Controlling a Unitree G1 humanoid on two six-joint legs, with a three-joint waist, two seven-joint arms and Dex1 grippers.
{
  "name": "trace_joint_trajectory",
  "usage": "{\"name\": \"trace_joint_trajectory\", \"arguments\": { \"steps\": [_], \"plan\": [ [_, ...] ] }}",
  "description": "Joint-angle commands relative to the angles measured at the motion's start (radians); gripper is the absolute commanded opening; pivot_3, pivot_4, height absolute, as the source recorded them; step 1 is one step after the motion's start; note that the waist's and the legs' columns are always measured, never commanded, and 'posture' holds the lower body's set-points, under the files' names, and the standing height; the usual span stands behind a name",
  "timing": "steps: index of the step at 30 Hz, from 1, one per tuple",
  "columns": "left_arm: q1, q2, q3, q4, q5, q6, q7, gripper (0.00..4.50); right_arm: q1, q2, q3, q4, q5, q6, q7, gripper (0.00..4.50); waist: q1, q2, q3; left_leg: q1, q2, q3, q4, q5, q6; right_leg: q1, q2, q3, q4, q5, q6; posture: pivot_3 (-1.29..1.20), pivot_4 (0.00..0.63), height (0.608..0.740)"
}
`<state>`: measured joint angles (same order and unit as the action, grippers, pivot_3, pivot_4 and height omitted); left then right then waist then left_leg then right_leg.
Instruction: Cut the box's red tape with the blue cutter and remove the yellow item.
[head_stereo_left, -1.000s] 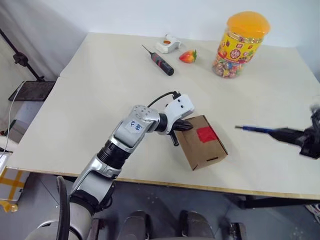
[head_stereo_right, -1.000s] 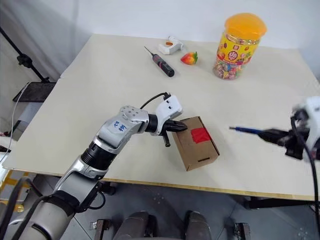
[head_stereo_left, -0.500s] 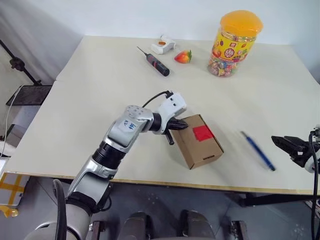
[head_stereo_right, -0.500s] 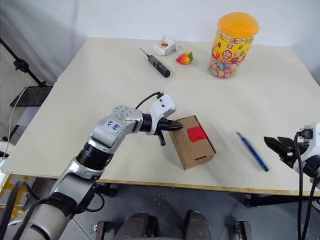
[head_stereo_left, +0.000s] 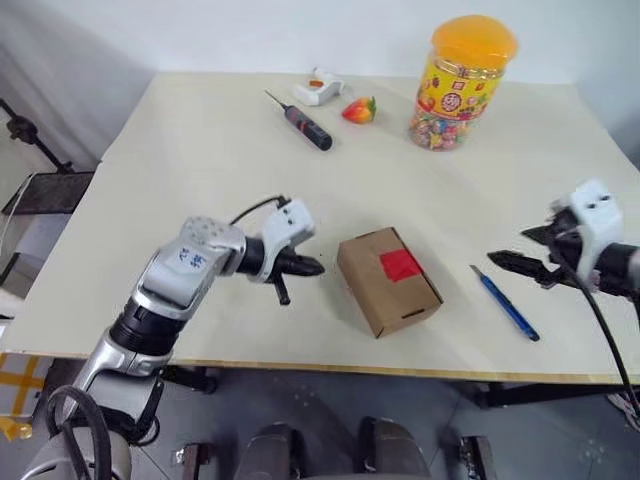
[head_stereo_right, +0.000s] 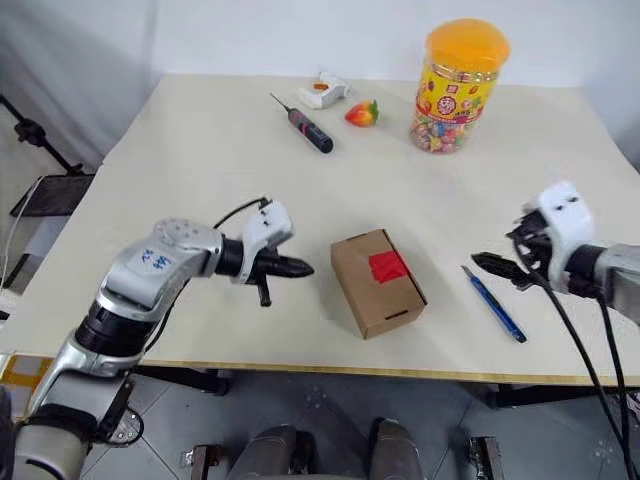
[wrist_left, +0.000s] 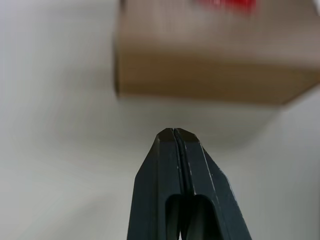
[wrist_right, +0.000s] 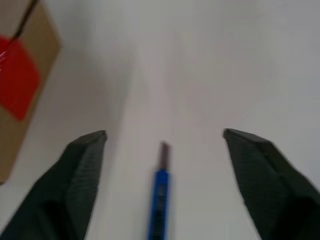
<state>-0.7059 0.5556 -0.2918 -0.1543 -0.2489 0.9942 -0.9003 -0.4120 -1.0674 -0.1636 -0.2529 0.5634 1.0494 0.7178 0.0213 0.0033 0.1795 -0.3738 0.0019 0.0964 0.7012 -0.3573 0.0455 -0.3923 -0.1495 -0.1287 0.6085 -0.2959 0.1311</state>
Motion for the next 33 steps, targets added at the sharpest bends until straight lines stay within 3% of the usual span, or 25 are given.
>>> {"name": "trace_joint_trajectory", "arguments": {
  "steps": [1, 8, 12, 19, 27, 33],
  "plan": [
    [0.022, -0.054, 0.022, -0.045, -0.018, -0.015, 0.056, 0.00, -0.116, 0.011, 0.110, 0.038, -0.048, -0.004, 0.020, 2.48, 0.008, 0.000, 0.000, -0.001, 0.000, -0.001, 0.001, 0.000, 0.000, 0.000, 0.000, -0.001, 0.000, 0.000, 0.000, 0.00, 0.150, 0.740],
    [0.063, -0.203, 0.061, -0.007, -0.008, -0.074, 0.205, 0.00, -0.254, 0.063, 0.317, 0.133, -0.142, -0.067, 0.111, 0.01, 0.008, -0.001, 0.000, -0.004, -0.002, -0.003, 0.000, 0.000, 0.001, -0.001, -0.001, -0.003, -0.002, 0.000, 0.001, 0.00, 0.150, 0.740],
    [0.066, -0.272, 0.081, -0.022, -0.019, -0.067, 0.270, 0.00, -0.299, 0.113, 0.410, 0.149, -0.195, -0.086, 0.143, 0.01, 0.003, -0.001, 0.000, -0.004, -0.002, -0.003, 0.000, 0.000, 0.001, -0.001, -0.001, -0.004, -0.002, 0.000, 0.001, 0.00, 0.150, 0.740],
    [0.022, -0.308, 0.083, 0.083, 0.005, -0.141, 0.304, 0.00, -0.337, 0.206, 0.399, 0.051, -0.133, 0.013, 0.171, 0.01, 0.005, -0.001, 0.000, -0.004, -0.001, -0.003, 0.000, 0.000, 0.001, -0.002, 0.000, -0.004, -0.001, 0.000, 0.001, 0.00, 0.150, 0.740],
    [-0.016, -0.282, 0.077, 0.155, 0.019, -0.185, 0.271, 0.00, -0.341, 0.259, 0.402, 0.044, -0.166, 0.041, 0.135, 0.01, 0.004, -0.001, 0.000, -0.004, -0.002, -0.003, 0.000, 0.000, 0.001, -0.002, -0.001, -0.004, -0.001, 0.000, 0.001, 0.00, 0.150, 0.740],
    [-0.025, -0.234, 0.081, 0.157, 0.024, -0.204, 0.242, 0.00, -0.324, 0.234, 0.386, 0.060, -0.229, -0.003, 0.095, 0.01, 0.004, -0.001, 0.000, -0.004, -0.002, -0.003, 0.000, 0.000, 0.001, -0.002, -0.001, -0.004, -0.001, 0.000, 0.001, 0.00, 0.150, 0.740]
  ]
}}
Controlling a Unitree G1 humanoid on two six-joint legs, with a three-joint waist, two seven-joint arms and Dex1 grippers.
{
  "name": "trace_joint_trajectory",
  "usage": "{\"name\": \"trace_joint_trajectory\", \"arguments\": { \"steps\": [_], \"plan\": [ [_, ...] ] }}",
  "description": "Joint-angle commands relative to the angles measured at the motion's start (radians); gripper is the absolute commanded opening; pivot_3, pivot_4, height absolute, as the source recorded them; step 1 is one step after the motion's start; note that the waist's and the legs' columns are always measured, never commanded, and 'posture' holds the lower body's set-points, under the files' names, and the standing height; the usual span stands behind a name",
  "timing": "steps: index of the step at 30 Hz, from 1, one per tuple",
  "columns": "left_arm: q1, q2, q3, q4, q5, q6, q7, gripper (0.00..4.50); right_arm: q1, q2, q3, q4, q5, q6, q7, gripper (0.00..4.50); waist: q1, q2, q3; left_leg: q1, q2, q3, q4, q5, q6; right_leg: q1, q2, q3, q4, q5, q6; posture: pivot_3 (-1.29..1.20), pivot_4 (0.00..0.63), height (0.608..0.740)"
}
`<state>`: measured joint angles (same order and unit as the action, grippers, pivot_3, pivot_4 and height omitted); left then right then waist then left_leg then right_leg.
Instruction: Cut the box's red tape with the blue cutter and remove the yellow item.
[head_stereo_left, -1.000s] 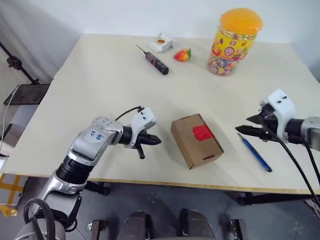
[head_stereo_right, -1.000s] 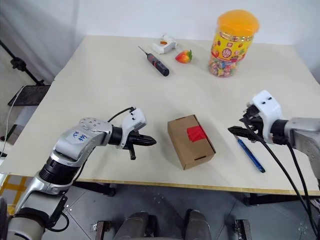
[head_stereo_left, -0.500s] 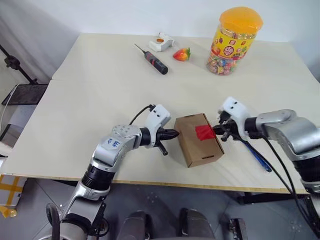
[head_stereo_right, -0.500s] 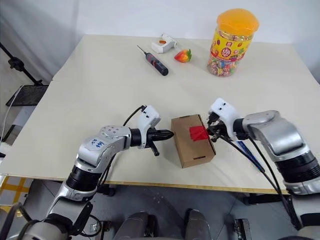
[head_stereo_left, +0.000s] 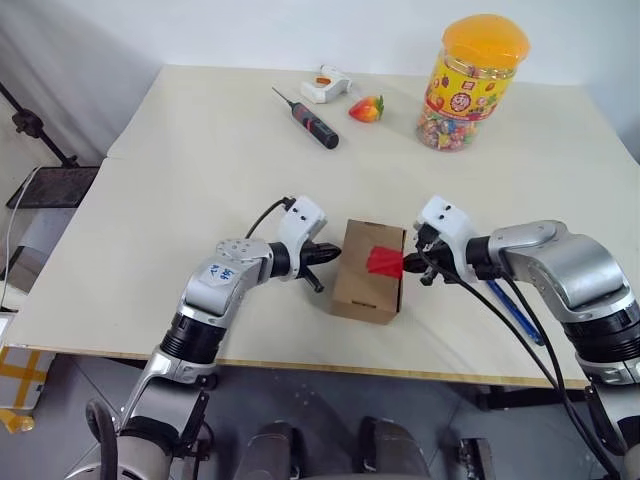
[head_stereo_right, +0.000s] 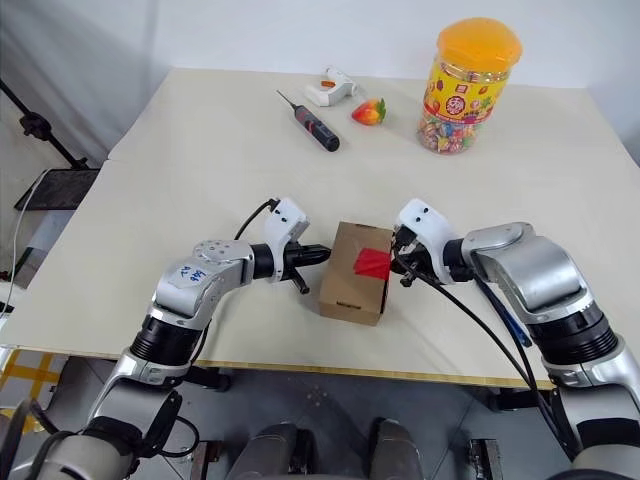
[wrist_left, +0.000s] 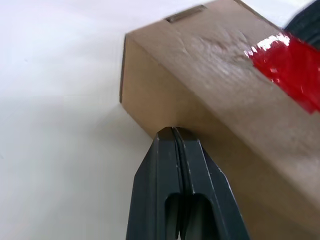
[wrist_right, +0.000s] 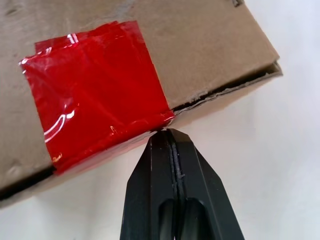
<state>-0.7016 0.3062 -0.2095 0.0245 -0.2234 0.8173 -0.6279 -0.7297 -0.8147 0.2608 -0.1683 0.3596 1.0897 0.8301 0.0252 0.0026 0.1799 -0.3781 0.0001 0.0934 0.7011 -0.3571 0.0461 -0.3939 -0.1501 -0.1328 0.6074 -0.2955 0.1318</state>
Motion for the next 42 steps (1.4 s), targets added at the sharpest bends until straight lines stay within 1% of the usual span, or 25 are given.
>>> {"name": "trace_joint_trajectory", "arguments": {
  "steps": [1, 6, 8, 10, 13, 15, 20, 21, 27, 33, 40, 42],
  "plan": [
    [-0.034, 0.031, 0.009, -0.024, -0.005, -0.029, -0.040, 0.00, -0.005, -0.028, -0.049, -0.021, -0.037, -0.052, -0.024, 0.01, -0.001, 0.000, 0.000, 0.000, 0.000, 0.000, 0.000, 0.000, 0.000, 0.000, 0.000, 0.000, 0.000, 0.000, 0.000, 0.00, 0.150, 0.740],
    [-0.059, 0.100, 0.041, -0.033, -0.026, -0.040, -0.099, 0.00, 0.005, -0.041, -0.130, -0.031, -0.060, -0.098, -0.072, 0.01, -0.002, 0.000, 0.000, 0.000, 0.000, 0.000, 0.000, 0.000, 0.000, -0.001, 0.000, 0.000, 0.000, 0.000, 0.000, 0.00, 0.150, 0.740],
    [-0.113, 0.124, 0.057, -0.029, -0.055, -0.052, -0.158, 0.00, -0.005, -0.050, -0.188, -0.086, -0.018, -0.024, -0.074, 0.38, 0.000, 0.000, 0.000, 0.000, 0.000, 0.000, 0.000, 0.000, 0.000, -0.001, 0.000, 0.000, 0.000, 0.000, 0.000, 0.00, 0.150, 0.740],
    [-0.156, 0.117, 0.063, -0.029, -0.084, -0.046, -0.195, 0.00, -0.010, -0.044, -0.213, -0.116, -0.002, 0.015, -0.084, 0.89, 0.002, 0.000, 0.000, -0.001, 0.000, 0.000, 0.000, 0.000, 0.000, -0.001, 0.000, -0.001, 0.000, 0.000, 0.000, 0.00, 0.150, 0.740],
    [-0.194, 0.090, 0.020, -0.015, -0.089, -0.068, -0.239, 0.00, -0.018, -0.009, -0.230, -0.125, 0.016, 0.049, -0.108, 2.03, 0.000, 0.000, 0.000, -0.002, 0.000, 0.000, 0.000, 0.000, 0.000, -0.001, 0.000, 0.000, 0.000, 0.000, 0.000, 0.00, 0.150, 0.740],
    [-0.204, 0.069, -0.009, 0.008, -0.073, -0.098, -0.252, 0.00, -0.019, 0.010, -0.226, -0.124, 0.018, 0.054, -0.121, 2.60, -0.002, 0.000, 0.000, -0.002, 0.000, 0.000, 0.000, 0.000, 0.000, -0.001, 0.000, -0.001, 0.000, 0.000, 0.000, 0.00, 0.150, 0.740],
    [-0.207, 0.056, -0.141, 0.104, 0.050, -0.249, -0.281, 0.00, -0.002, 0.059, -0.210, -0.095, 0.008, 0.043, -0.149, 4.27, -0.002, 0.000, 0.000, -0.001, -0.002, 0.001, 0.000, 0.000, 0.000, -0.002, 0.001, 0.000, 0.000, 0.000, 0.000, 0.00, 0.150, 0.740],
    [-0.206, 0.057, -0.149, 0.115, 0.061, -0.269, -0.287, 0.00, 0.001, 0.059, -0.205, -0.093, 0.005, 0.040, -0.150, 4.44, -0.002, 0.000, 0.000, -0.002, -0.002, 0.001, 0.000, 0.000, 0.000, -0.002, 0.001, 0.000, 0.000, 0.000, 0.000, 0.00, 0.150, 0.740],
    [-0.219, 0.044, -0.170, 0.192, 0.117, -0.344, -0.299, 0.00, 0.027, 0.048, -0.149, -0.052, -0.036, 0.002, -0.159, 4.44, -0.001, 0.000, 0.000, -0.002, -0.001, 0.001, 0.000, 0.000, 0.000, -0.002, 0.001, 0.000, 0.000, 0.000, 0.000, 0.00, 0.150, 0.740],
    [-0.196, 0.067, -0.178, 0.206, 0.145, -0.373, -0.342, 0.00, 0.058, 0.009, -0.128, -0.025, -0.064, -0.028, -0.147, 4.44, -0.001, 0.000, 0.000, -0.002, 0.000, 0.001, 0.000, 0.000, 0.000, -0.002, 0.001, 0.000, 0.000, 0.000, 0.000, 0.00, 0.150, 0.740],
    [-0.191, 0.069, -0.170, 0.218, 0.157, -0.378, -0.354, 0.00, 0.078, -0.020, -0.109, 0.000, -0.083, -0.054, -0.130, 4.44, 0.002, -0.002, -0.001, 0.001, 0.000, 0.000, 0.000, 0.000, 0.000, 0.002, 0.000, -0.001, 0.000, 0.000, 0.000, 0.00, 0.150, 0.740],
    [-0.183, 0.067, -0.172, 0.209, 0.158, -0.373, -0.354, 0.00, 0.103, -0.046, -0.069, 0.019, -0.106, -0.088, -0.100, 4.44, 0.001, -0.003, -0.001, 0.001, 0.000, 0.000, 0.000, 0.000, 0.000, 0.002, 0.000, -0.001, 0.000, 0.000, 0.000, 0.00, 0.150, 0.740]
  ]
}}
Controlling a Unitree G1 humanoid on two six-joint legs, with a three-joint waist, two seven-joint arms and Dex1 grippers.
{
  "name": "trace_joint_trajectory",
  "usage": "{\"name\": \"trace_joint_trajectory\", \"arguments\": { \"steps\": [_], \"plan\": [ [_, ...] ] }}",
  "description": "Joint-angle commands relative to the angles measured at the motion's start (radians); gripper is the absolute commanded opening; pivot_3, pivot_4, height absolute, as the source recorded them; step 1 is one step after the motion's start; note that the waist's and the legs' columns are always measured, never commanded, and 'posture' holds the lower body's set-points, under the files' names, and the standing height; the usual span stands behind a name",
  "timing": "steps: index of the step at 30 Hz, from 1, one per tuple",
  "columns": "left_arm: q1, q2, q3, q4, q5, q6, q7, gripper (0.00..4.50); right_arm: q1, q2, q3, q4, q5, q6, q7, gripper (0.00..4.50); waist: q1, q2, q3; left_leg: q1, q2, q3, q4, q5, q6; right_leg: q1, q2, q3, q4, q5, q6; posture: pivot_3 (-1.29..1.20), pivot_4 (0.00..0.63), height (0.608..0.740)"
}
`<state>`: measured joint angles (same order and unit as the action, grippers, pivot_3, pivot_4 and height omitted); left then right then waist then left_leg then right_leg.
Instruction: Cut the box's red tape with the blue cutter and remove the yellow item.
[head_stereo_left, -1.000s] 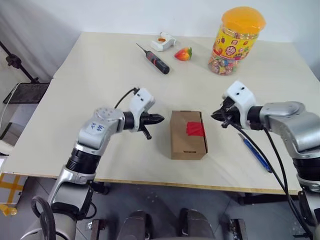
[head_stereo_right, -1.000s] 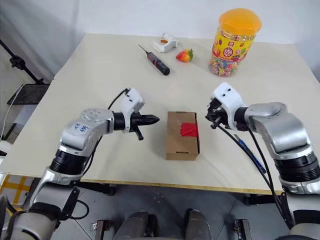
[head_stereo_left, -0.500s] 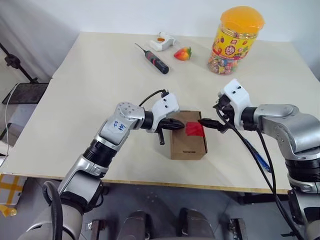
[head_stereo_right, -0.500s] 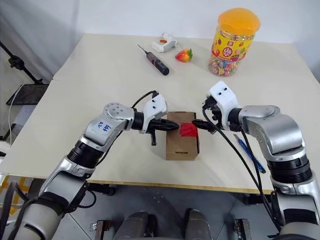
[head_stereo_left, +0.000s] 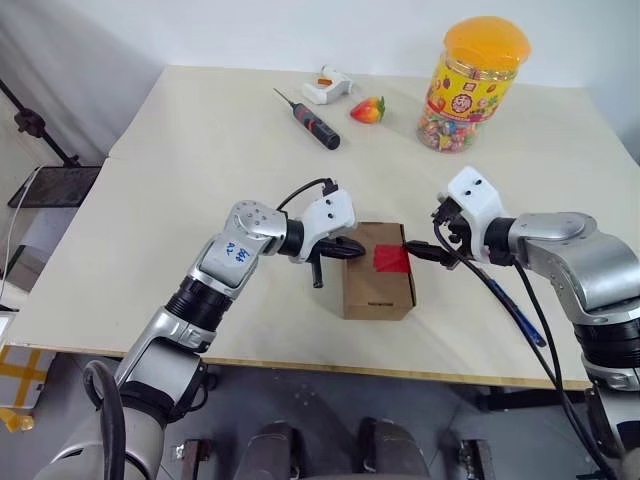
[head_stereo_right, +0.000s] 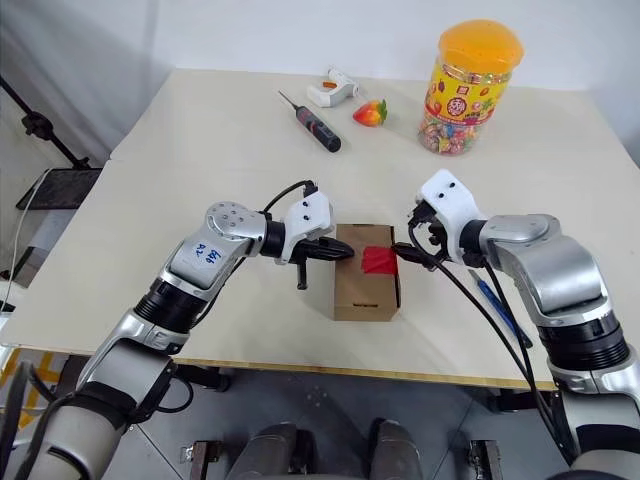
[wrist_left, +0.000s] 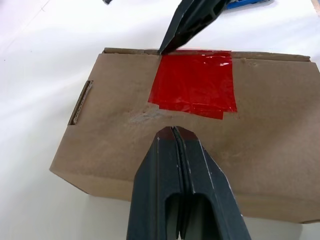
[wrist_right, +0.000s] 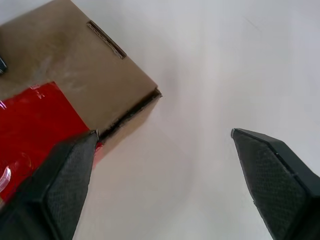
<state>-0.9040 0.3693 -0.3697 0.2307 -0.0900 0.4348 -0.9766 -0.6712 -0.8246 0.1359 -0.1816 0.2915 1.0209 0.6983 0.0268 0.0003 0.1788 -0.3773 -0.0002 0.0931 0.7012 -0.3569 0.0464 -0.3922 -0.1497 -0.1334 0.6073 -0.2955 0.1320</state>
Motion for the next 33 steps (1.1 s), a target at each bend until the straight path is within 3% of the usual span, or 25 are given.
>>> {"name": "trace_joint_trajectory", "arguments": {
  "steps": [1, 10, 17, 28, 33],
  "plan": [
    [0.023, 0.002, -0.012, -0.002, 0.023, 0.015, -0.004, 0.00, 0.055, -0.047, 0.074, 0.041, -0.050, -0.035, 0.044, 4.44, 0.000, 0.000, 0.000, 0.000, 0.000, 0.000, 0.000, 0.000, 0.000, 0.000, 0.000, 0.000, 0.000, 0.000, 0.000, 0.00, 0.150, 0.740],
    [0.040, -0.005, -0.007, -0.019, 0.025, 0.033, 0.005, 0.00, 0.079, -0.090, 0.146, 0.113, -0.127, -0.143, 0.139, 4.44, -0.002, 0.000, -0.001, 0.002, 0.001, 0.001, 0.000, 0.000, 0.000, 0.001, 0.000, 0.001, 0.000, 0.000, 0.000, 0.00, 0.150, 0.740],
    [0.047, -0.008, -0.003, -0.022, 0.025, 0.035, 0.014, 0.00, -0.015, 0.053, -0.024, 0.245, 0.061, 0.014, 0.210, 4.44, -0.004, -0.001, -0.001, 0.002, 0.001, 0.001, 0.000, 0.000, 0.000, 0.001, 0.000, 0.001, 0.001, 0.000, 0.000, 0.00, 0.150, 0.740],
    [0.048, -0.010, -0.002, -0.012, 0.028, 0.024, 0.003, 0.00, -0.216, 0.205, -0.052, 0.594, 0.148, 0.140, 0.287, 4.44, -0.014, -0.001, -0.001, 0.002, 0.001, 0.001, 0.000, 0.000, 0.000, 0.000, 0.000, 0.001, 0.002, 0.000, 0.000, 0.00, 0.150, 0.740],
    [0.044, -0.014, 0.001, -0.004, 0.034, 0.014, -0.002, 0.00, -0.277, 0.235, -0.029, 0.667, 0.141, 0.174, 0.312, 3.27, -0.033, 0.000, -0.001, 0.003, 0.002, 0.002, -0.001, 0.000, -0.001, 0.000, 0.001, 0.001, 0.003, 0.000, 0.000, 0.00, 0.150, 0.740]
  ]
}}
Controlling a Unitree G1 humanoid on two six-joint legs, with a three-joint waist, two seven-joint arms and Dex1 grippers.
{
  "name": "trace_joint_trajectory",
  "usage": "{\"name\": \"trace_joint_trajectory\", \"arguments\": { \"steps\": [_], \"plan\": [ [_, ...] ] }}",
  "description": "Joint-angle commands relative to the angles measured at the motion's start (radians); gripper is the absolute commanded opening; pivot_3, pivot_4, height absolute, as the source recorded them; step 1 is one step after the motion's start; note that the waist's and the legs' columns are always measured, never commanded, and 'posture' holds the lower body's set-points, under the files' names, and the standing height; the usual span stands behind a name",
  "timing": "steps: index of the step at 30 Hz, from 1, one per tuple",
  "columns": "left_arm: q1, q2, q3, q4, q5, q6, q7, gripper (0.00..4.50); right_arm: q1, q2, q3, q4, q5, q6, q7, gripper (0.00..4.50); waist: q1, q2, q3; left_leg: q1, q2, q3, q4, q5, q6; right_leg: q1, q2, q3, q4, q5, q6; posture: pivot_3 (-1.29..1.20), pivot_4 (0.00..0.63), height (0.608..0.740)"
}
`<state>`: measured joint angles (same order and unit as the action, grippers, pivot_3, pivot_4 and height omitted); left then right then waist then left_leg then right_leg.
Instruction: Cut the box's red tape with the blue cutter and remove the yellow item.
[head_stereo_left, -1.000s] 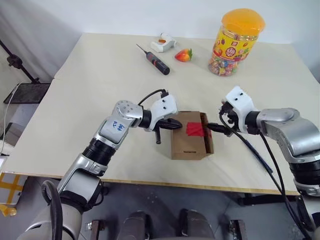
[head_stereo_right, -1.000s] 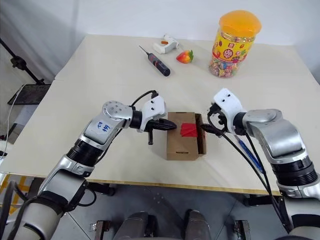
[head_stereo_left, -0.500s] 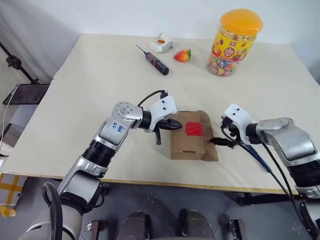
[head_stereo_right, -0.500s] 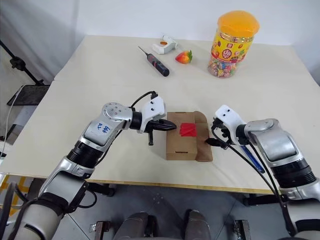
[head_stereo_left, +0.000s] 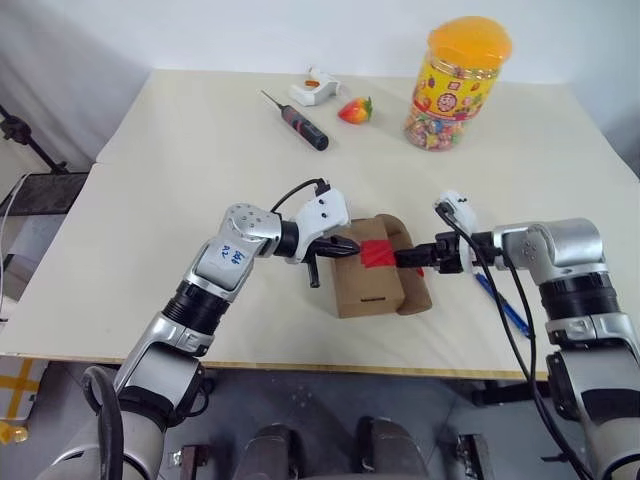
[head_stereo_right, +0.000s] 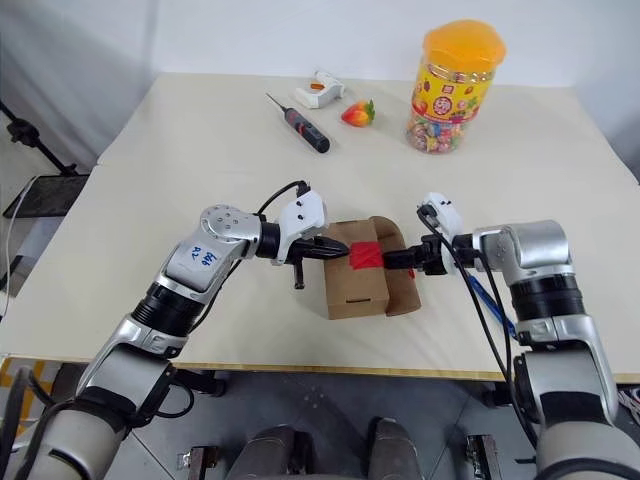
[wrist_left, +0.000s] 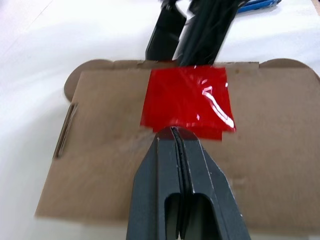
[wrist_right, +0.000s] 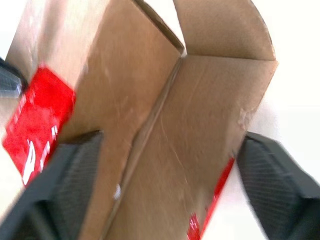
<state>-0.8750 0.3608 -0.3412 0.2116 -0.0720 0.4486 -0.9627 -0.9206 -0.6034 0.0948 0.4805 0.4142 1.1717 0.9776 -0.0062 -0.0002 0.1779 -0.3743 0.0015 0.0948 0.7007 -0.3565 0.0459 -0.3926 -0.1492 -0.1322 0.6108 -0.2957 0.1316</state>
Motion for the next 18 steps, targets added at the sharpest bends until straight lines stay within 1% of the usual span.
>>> {"name": "trace_joint_trajectory", "arguments": {
  "steps": [1, 7, 9, 10, 18],
  "plan": [
    [0.016, -0.006, -0.026, 0.015, 0.016, -0.002, -0.017, 0.00, -0.033, 0.015, 0.013, 0.009, 0.016, 0.029, 0.030, 2.89, 0.000, 0.000, 0.000, 0.000, 0.000, 0.000, -0.001, 0.000, 0.000, 0.000, 0.000, 0.000, 0.000, 0.000, 0.000, 0.00, 0.150, 0.740],
    [0.019, -0.006, -0.024, 0.015, 0.016, -0.004, -0.020, 0.00, -0.062, 0.019, -0.041, 0.033, 0.016, 0.058, -0.023, 0.91, 0.002, 0.000, 0.000, 0.000, -0.001, 0.000, -0.001, 0.000, 0.000, 0.000, -0.001, 0.000, 0.000, 0.000, 0.000, 0.00, 0.150, 0.740],
    [0.021, -0.004, -0.021, 0.012, 0.015, -0.004, -0.018, 0.00, -0.066, 0.007, -0.070, -0.007, 0.025, 0.091, -0.054, 0.25, 0.004, 0.000, 0.000, -0.001, -0.001, 0.000, -0.001, 0.000, 0.000, -0.001, -0.001, 0.000, 0.000, 0.000, 0.000, 0.00, 0.150, 0.740],
    [0.024, -0.003, -0.019, 0.009, 0.015, -0.005, -0.017, 0.00, -0.067, 0.001, -0.081, -0.031, 0.027, 0.110, -0.071, 0.01, 0.005, 0.000, 0.000, -0.001, -0.001, -0.001, 0.000, 0.000, 0.000, -0.001, -0.001, 0.000, 0.000, 0.000, 0.000, 0.00, 0.150, 0.740],
    [0.045, -0.001, 0.009, -0.012, 0.014, -0.009, 0.005, 0.00, -0.065, -0.034, -0.184, -0.384, 0.080, 0.400, -0.224, 0.01, 0.008, 0.001, 0.001, -0.003, -0.001, -0.002, 0.000, 0.000, 0.000, -0.002, -0.001, -0.001, 0.000, 0.000, 0.000, 0.00, 0.150, 0.740]
  ]
}}
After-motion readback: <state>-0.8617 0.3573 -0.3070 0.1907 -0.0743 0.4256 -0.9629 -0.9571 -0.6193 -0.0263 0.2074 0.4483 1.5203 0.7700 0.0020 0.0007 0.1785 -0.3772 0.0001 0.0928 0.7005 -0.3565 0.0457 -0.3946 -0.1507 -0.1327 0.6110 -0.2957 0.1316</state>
